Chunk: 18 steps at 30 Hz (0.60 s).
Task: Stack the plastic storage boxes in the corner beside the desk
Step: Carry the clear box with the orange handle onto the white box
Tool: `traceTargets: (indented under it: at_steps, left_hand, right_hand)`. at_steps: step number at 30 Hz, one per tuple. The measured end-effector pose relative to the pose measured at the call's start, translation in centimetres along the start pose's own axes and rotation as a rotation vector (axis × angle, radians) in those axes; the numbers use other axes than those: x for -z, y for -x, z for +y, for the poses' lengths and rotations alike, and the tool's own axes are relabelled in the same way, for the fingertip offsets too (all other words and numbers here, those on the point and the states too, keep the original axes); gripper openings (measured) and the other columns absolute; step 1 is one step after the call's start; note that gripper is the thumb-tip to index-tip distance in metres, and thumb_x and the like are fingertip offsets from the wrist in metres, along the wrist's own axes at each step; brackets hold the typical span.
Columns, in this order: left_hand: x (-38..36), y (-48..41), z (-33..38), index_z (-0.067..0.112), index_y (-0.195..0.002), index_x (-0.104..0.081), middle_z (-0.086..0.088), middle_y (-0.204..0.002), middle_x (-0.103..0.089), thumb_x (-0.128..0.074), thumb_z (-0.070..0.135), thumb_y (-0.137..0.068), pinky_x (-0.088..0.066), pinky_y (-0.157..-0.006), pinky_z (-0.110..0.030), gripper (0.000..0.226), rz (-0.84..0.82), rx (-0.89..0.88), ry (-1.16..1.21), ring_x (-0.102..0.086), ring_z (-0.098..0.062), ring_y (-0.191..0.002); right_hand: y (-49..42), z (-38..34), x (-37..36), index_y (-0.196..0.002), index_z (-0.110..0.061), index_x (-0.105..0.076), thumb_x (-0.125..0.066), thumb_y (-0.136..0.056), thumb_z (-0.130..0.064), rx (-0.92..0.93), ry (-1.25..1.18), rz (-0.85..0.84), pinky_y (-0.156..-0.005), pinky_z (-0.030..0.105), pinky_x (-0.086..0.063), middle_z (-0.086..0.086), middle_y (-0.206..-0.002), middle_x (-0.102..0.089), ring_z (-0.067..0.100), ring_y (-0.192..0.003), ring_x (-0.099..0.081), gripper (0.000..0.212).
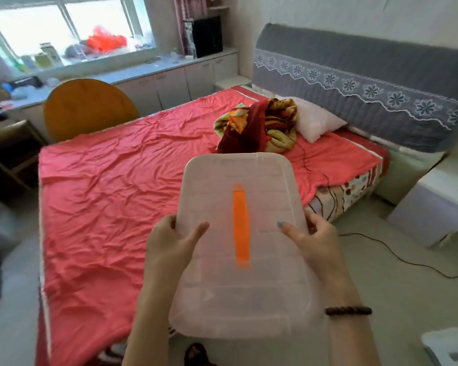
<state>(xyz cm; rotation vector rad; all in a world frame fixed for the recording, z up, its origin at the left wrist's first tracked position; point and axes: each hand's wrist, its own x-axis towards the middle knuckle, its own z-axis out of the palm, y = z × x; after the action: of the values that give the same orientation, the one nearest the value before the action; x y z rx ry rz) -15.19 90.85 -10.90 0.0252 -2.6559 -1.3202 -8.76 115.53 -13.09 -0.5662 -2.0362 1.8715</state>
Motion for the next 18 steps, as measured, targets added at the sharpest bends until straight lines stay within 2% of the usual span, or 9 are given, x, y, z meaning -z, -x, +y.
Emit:
traceTargets:
  at_steps: [2, 3, 6, 10, 13, 15, 18]
  left_hand:
    - [1.6, 1.1, -1.0, 0.02, -0.09, -0.067, 0.013, -0.077, -0.064, -0.079, 0.043, -0.068, -0.039, -0.057, -0.012, 0.034, 0.044, 0.045, -0.002, -0.061, -0.005, -0.071]
    - [2.4, 1.6, -1.5, 0.02, -0.091, -0.067, 0.012, -0.079, -0.065, -0.08, 0.043, -0.068, -0.041, -0.059, -0.014, 0.035, 0.065, 0.075, 0.003, -0.062, -0.007, -0.074]
    - [4.8, 2.8, -2.7, 0.016, -0.097, -0.068, 0.002, -0.088, -0.07, -0.08, 0.043, -0.068, -0.05, -0.072, -0.032, 0.042, 0.126, 0.144, -0.005, -0.065, -0.016, -0.082]
    - [7.1, 4.2, -3.8, 0.014, -0.098, -0.068, 0.0, -0.091, -0.071, -0.08, 0.044, -0.068, -0.055, -0.076, -0.039, 0.044, 0.186, 0.205, 0.005, -0.067, -0.016, -0.081]
    - [8.6, 5.4, -4.8, 0.019, -0.095, -0.065, 0.003, -0.091, -0.071, -0.079, 0.045, -0.069, -0.053, -0.071, -0.03, 0.04, 0.23, 0.244, 0.011, -0.065, -0.009, -0.079]
    - [9.8, 6.1, -5.5, 0.019, -0.099, -0.067, 0.006, -0.091, -0.07, -0.078, 0.048, -0.068, -0.049, -0.068, -0.024, 0.044, 0.265, 0.264, -0.008, -0.064, -0.006, -0.078]
    - [11.7, 7.1, -6.9, 0.018, -0.105, -0.067, 0.01, -0.088, -0.066, -0.077, 0.05, -0.068, -0.04, -0.06, -0.011, 0.05, 0.324, 0.294, -0.046, -0.059, 0.001, -0.074]
  right_hand:
    - [0.4, -0.1, -1.4, -0.105, -0.024, -0.067, -0.082, -0.074, -0.022, 0.01, -0.008, -0.066, -0.064, 0.013, -0.053, -0.014, -0.092, -0.072, -0.004, -0.079, -0.069, 0.034]
    - [0.5, -0.2, -2.2, -0.104, -0.026, -0.067, -0.082, -0.074, -0.022, 0.019, -0.007, -0.098, -0.06, 0.009, -0.051, -0.016, -0.09, -0.071, -0.008, -0.076, -0.068, 0.034]
    - [1.0, -0.3, -4.5, -0.093, -0.031, -0.066, -0.082, -0.074, -0.022, 0.022, -0.005, -0.175, -0.06, 0.009, -0.051, -0.021, -0.082, -0.069, -0.011, -0.074, -0.066, 0.027]
    - [1.6, -0.4, -6.9, -0.088, -0.033, -0.065, -0.082, -0.074, -0.019, 0.058, 0.014, -0.253, -0.06, 0.007, -0.05, -0.024, -0.078, -0.068, -0.014, -0.071, -0.065, 0.026]
    - [2.0, -0.6, -8.8, -0.085, -0.034, -0.064, -0.081, -0.074, -0.014, 0.079, 0.002, -0.321, -0.057, 0.004, -0.047, -0.025, -0.074, -0.068, -0.015, -0.069, -0.064, 0.028]
    - [2.5, -0.6, -10.2, -0.09, -0.031, -0.065, -0.082, -0.074, -0.012, 0.086, -0.014, -0.36, -0.057, 0.004, -0.046, -0.022, -0.082, -0.069, -0.014, -0.069, -0.065, 0.03]
    - [3.5, -0.7, -12.4, -0.088, -0.032, -0.067, -0.082, -0.073, -0.012, 0.098, -0.017, -0.412, -0.057, 0.004, -0.046, -0.023, -0.079, -0.07, -0.012, -0.07, -0.066, 0.03]
